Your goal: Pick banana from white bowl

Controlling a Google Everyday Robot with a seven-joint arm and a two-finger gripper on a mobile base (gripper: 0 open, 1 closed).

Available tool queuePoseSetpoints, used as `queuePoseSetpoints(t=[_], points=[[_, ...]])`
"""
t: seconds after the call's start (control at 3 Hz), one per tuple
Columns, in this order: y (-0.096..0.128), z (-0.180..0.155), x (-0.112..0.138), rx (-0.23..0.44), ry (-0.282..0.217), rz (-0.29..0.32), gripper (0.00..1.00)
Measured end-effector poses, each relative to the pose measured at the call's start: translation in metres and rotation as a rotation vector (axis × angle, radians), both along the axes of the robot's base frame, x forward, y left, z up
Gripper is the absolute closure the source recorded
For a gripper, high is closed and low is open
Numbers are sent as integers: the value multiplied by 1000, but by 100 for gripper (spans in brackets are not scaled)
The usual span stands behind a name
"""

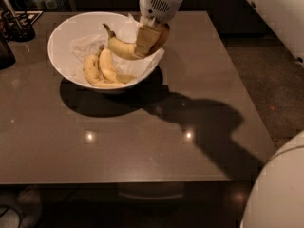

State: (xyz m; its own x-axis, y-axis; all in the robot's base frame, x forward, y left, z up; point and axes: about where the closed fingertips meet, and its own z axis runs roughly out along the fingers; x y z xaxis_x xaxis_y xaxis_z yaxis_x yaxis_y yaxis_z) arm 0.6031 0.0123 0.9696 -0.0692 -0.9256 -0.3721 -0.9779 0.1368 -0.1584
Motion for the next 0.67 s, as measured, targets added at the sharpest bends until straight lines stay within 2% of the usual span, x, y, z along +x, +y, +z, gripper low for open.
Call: queuePoseSetpoints(t=[0.33, 0.67], points=[[-9, -1, -21, 34, 25, -23, 100], [-11, 0, -19, 36, 26, -21, 100]])
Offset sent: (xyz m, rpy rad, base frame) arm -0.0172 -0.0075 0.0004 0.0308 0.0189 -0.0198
